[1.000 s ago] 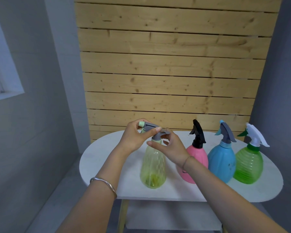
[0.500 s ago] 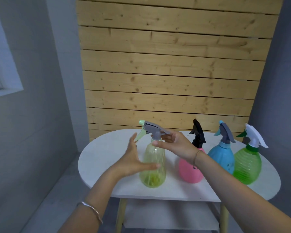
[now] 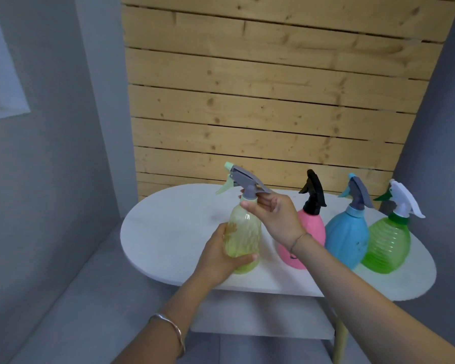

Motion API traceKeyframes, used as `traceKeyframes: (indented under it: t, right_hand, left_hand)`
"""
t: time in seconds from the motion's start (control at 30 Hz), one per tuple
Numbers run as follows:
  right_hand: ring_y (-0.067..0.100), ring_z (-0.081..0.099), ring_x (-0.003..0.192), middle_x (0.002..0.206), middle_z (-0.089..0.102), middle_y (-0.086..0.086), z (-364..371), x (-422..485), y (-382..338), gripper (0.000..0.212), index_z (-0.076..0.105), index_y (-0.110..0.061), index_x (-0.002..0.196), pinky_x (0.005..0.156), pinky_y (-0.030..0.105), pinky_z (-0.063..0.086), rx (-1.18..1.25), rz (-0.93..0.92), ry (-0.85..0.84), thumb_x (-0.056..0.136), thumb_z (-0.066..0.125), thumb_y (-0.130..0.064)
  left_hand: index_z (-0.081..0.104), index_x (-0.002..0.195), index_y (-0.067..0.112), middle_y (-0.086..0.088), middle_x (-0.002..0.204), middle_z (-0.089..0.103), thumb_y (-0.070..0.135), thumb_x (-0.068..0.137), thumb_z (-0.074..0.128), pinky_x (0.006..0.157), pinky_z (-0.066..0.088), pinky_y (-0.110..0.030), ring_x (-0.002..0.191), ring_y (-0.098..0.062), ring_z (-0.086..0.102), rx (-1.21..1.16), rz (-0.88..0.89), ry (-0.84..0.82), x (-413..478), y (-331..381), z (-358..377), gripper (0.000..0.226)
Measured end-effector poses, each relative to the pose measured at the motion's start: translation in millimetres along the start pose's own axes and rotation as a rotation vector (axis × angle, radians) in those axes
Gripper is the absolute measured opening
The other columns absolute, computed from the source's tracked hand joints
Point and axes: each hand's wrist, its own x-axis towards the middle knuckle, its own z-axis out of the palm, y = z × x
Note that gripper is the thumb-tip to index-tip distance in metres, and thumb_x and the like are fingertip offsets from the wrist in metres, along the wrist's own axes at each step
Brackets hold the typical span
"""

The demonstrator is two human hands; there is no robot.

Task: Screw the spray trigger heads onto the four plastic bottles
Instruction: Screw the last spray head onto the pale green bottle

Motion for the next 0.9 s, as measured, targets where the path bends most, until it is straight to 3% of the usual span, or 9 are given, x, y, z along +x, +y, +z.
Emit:
traceKeyframes:
  t: [0.17, 0.3, 0.37, 0.43, 0.57, 0.63, 0.7, 0.8, 0.9]
  right_hand:
    - [0.005, 0.067, 0.095, 0.099, 0.073, -0.001, 10.3, -6.8, -0.7, 0.031, 0.072, -0.011, 0.106, 0.093, 0.021, 0.05, -0.076, -0.005, 0.15, 0.078, 0.076, -0.022]
    - [0.007, 0.066, 0.097, 0.102, 0.074, 0.001, 13.6, -9.8, -5.1, 0.037, 0.071, -0.014, 0.108, 0.083, 0.013, 0.047, -0.124, 0.013, 0.272, 0.075, 0.079, -0.028]
    - [0.011, 0.065, 0.101, 0.104, 0.073, 0.0, 14.9, -10.8, -9.0, 0.038, 0.07, -0.015, 0.107, 0.082, 0.019, 0.045, -0.177, 0.021, 0.31, 0.074, 0.079, -0.031]
    - [0.012, 0.062, 0.106, 0.108, 0.07, -0.002, 16.0, -12.8, -12.9, 0.038, 0.067, -0.018, 0.109, 0.081, 0.019, 0.04, -0.221, 0.019, 0.275, 0.075, 0.078, -0.031]
    - [0.008, 0.054, 0.1, 0.108, 0.06, -0.013, -9.7, -30.3, -18.8, 0.048, 0.054, -0.024, 0.121, 0.08, 0.005, 0.037, -0.342, -0.159, 0.29, 0.078, 0.076, -0.025]
    - [0.008, 0.05, 0.091, 0.107, 0.051, -0.012, -35.3, -43.9, -17.3, 0.052, 0.051, -0.022, 0.121, 0.081, 0.007, 0.038, -0.475, -0.37, 0.421, 0.075, 0.076, -0.02]
    - [0.013, 0.048, 0.097, 0.116, 0.045, -0.004, -57.7, -56.4, -6.4, 0.061, 0.047, -0.014, 0.122, 0.089, 0.016, 0.04, -0.539, -0.445, 0.547, 0.071, 0.079, -0.015]
    - [0.022, 0.044, 0.125, 0.139, 0.038, 0.011, -77.3, -65.6, 18.9, 0.081, 0.035, -0.006, 0.137, 0.107, 0.028, 0.034, -0.455, -0.2, 0.544, 0.071, 0.081, -0.01]
    - [0.017, 0.03, 0.142, 0.154, 0.03, 0.003, -83.6, -64.4, 41.1, 0.096, 0.02, -0.012, 0.149, 0.112, 0.021, 0.023, -0.391, 0.05, 0.31, 0.074, 0.08, -0.012]
  left_hand:
    - [0.045, 0.127, 0.024, 0.007, 0.123, 0.056, 0.034, 0.06, 0.087, 0.089, 0.044, -0.024, 0.113, -0.013, 0.054, 0.011, -0.007, 0.013, -3.7, 1.7, 1.8, 0.079]
    - [0.036, 0.121, 0.041, 0.017, 0.122, 0.047, 0.032, 0.061, 0.088, 0.082, 0.04, -0.003, 0.114, -0.006, 0.047, 0.022, 0.028, -0.057, -8.3, 7.0, 4.6, 0.081]
    - [0.029, 0.133, 0.036, 0.014, 0.127, 0.036, 0.051, 0.05, 0.085, 0.098, 0.035, -0.017, 0.122, -0.01, 0.034, 0.121, 0.025, 0.016, -9.8, 9.4, 15.7, 0.101]
    - [0.028, 0.138, 0.026, 0.004, 0.132, 0.033, 0.056, 0.05, 0.083, 0.1, 0.031, -0.027, 0.127, -0.015, 0.028, 0.187, -0.007, 0.136, -10.0, 11.8, 25.7, 0.109]
    - [0.036, 0.131, 0.019, -0.001, 0.12, 0.044, 0.037, 0.058, 0.087, 0.095, 0.044, -0.033, 0.116, -0.022, 0.046, 0.138, 0.029, 0.18, 0.5, 12.3, 26.1, 0.091]
    - [0.032, 0.127, 0.021, -0.003, 0.122, 0.047, 0.025, 0.063, 0.088, 0.094, 0.049, -0.043, 0.113, -0.024, 0.052, 0.033, 0.043, 0.102, 6.4, 12.5, 22.7, 0.086]
    - [0.029, 0.127, 0.021, -0.002, 0.123, 0.047, 0.02, 0.068, 0.086, 0.095, 0.049, -0.046, 0.114, -0.024, 0.053, -0.023, 0.064, 0.011, 9.8, 10.5, 21.5, 0.082]
    - [0.034, 0.132, 0.02, -0.001, 0.124, 0.049, 0.02, 0.073, 0.082, 0.094, 0.05, -0.042, 0.115, -0.024, 0.053, -0.03, 0.098, -0.037, 14.6, 9.1, 21.4, 0.076]
    - [0.037, 0.135, 0.02, 0.002, 0.123, 0.049, 0.018, 0.076, 0.08, 0.097, 0.048, -0.041, 0.114, -0.023, 0.052, -0.015, 0.137, -0.041, 18.7, 11.6, 24.7, 0.073]
